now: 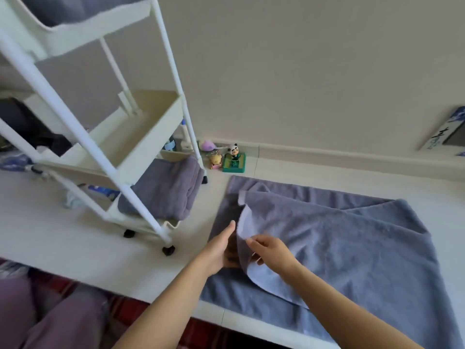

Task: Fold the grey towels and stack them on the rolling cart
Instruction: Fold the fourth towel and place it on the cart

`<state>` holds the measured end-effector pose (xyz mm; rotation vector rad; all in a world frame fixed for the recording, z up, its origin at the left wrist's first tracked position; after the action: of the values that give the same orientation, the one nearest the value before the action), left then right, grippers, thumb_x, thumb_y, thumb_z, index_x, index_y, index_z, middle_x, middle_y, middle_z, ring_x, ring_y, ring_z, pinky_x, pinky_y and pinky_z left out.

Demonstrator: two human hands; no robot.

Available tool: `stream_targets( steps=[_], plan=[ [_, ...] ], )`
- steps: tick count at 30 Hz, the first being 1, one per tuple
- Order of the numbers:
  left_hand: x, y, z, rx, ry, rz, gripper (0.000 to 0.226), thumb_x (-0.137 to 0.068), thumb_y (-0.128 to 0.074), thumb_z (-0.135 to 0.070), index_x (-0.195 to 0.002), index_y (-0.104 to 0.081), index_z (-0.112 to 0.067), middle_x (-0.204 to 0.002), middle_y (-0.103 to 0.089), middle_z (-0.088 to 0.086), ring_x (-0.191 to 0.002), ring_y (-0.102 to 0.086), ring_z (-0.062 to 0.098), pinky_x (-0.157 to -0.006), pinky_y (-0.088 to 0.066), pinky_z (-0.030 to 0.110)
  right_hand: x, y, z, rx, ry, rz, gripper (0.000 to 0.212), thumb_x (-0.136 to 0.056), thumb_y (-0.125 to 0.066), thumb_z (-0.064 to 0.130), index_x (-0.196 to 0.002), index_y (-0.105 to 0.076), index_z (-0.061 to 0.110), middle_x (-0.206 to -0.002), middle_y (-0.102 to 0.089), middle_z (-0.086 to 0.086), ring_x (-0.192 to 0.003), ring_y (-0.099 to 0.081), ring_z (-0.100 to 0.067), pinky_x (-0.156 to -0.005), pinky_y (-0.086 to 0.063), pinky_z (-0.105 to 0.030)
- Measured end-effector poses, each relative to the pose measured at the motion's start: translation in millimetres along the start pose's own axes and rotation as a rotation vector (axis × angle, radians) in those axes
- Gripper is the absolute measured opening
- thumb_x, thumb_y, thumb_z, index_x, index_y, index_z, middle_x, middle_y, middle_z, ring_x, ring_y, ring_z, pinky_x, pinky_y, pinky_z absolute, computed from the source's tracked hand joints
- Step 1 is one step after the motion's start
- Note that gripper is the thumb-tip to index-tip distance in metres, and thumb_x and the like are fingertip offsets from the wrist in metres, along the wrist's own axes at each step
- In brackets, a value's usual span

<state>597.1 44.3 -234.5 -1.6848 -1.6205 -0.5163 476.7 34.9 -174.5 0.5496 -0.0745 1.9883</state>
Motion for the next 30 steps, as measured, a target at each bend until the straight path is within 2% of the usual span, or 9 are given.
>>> stream_targets(
  steps=[3, 6, 8, 12, 14, 18, 21, 27, 30],
  plan=[
    [5, 18, 24, 0.002, 0.042, -0.061, 0.072, -0.075, -0.056, -0.073, -0.121, -0.062, -0.018, -0.120, -0.066, 0.006, -0.110, -0.063, 0.022, -0.096, -0.048, 0.044, 2, -15, -13, 0.016, -0.077, 0.072, 0.041, -0.100, -0.038, 0.034, -0.088, -0.073, 0.016, -0.073, -0.067, 0.006, -0.061, -0.055, -0.007, -0.060, -0.044, -0.018],
    [9, 34, 32, -0.010, -0.011, -0.246, 0.039, -0.090, -0.061, -0.037, -0.116, -0.060, -0.009, -0.117, -0.065, 0.010, -0.100, -0.062, 0.022, -0.077, -0.052, 0.036, 4, -2, -45, 0.041, -0.144, -0.019, 0.036, -0.100, -0.037, 0.036, -0.093, -0.068, 0.019, -0.086, -0.064, -0.001, -0.066, -0.056, -0.012, -0.065, -0.045, -0.024],
    [9, 38, 34, 0.030, -0.058, -0.307, 0.031, -0.095, -0.055, -0.026, -0.115, -0.061, -0.003, -0.105, -0.068, 0.012, -0.091, -0.064, 0.024, -0.068, -0.052, 0.032, 8, 8, -66, 0.290, -0.091, -0.063, 0.022, -0.094, -0.046, 0.043, -0.097, -0.060, 0.026, -0.103, -0.058, -0.003, -0.083, -0.057, -0.014, -0.081, -0.047, -0.028],
    [10, 38, 26, 0.194, -0.142, -0.323, 0.024, -0.094, -0.056, -0.021, -0.108, -0.064, -0.002, -0.098, -0.070, 0.012, -0.089, -0.066, 0.025, -0.072, -0.054, 0.034, 26, 17, -81, 0.659, 0.086, -0.106, 0.077, -0.064, -0.040, 0.077, -0.126, -0.051, 0.032, -0.116, -0.042, 0.004, -0.108, -0.039, -0.017, -0.097, -0.031, -0.027],
    [12, 30, 21, 0.296, -0.169, -0.281, 0.021, -0.095, -0.055, -0.019, -0.108, -0.064, -0.005, -0.100, -0.070, 0.011, -0.090, -0.066, 0.023, -0.070, -0.054, 0.034, 32, 24, -89, 0.721, 0.099, -0.130, 0.083, -0.059, -0.038, 0.079, -0.123, -0.054, 0.029, -0.118, -0.042, 0.004, -0.109, -0.038, -0.018, -0.093, -0.027, -0.027],
    [8, 23, 18, 0.399, -0.188, -0.254, 0.029, -0.097, -0.051, -0.019, -0.118, -0.061, -0.003, -0.112, -0.067, 0.014, -0.096, -0.065, 0.023, -0.066, -0.056, 0.033, 43, 41, -96, 0.766, 0.204, -0.248, 0.044, -0.065, -0.069, 0.050, -0.098, -0.066, 0.021, -0.101, -0.058, 0.000, -0.094, -0.053, -0.030, -0.083, -0.040, -0.038],
    [7, 21, 14, 0.434, -0.192, -0.275, 0.031, -0.098, -0.049, -0.018, -0.123, -0.058, -0.001, -0.117, -0.064, 0.015, -0.095, -0.065, 0.022, -0.057, -0.057, 0.030, 52, 58, -99, 0.691, 0.251, -0.348, 0.022, -0.069, -0.074, 0.034, -0.082, -0.068, 0.017, -0.083, -0.062, 0.004, -0.077, -0.057, -0.027, -0.070, -0.051, -0.043],
    [14, 2, -17, 0.422, -0.229, -0.278, 0.026, -0.099, -0.046, -0.017, -0.121, -0.055, -0.005, -0.108, -0.065, 0.010, -0.084, -0.063, 0.017, -0.055, -0.056, 0.031, 77, 106, -81, 0.531, 0.112, -0.486, 0.011, -0.077, -0.076, 0.025, -0.084, -0.075, 0.017, -0.078, -0.061, 0.019, -0.084, -0.055, -0.011, -0.072, -0.036, -0.019],
    [32, -8, -53, 0.388, -0.348, -0.259, 0.019, -0.099, -0.047, -0.019, -0.112, -0.057, -0.010, -0.114, -0.063, 0.010, -0.085, -0.062, 0.016, -0.054, -0.055, 0.028, 92, 129, -31, 0.494, 0.230, -0.607, 0.009, -0.077, -0.075, 0.024, -0.081, -0.075, 0.016, -0.075, -0.063, 0.019, -0.073, -0.055, -0.007, -0.069, -0.036, -0.006]
  ],
)
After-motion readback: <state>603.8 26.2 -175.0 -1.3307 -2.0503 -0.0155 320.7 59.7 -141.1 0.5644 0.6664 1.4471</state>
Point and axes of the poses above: each hand's wrist, its own x-axis away from the middle knuckle, its own y-axis out of the back of the hand, z = x × y, the point moved 8 cm from there along -x, towards the middle knuckle
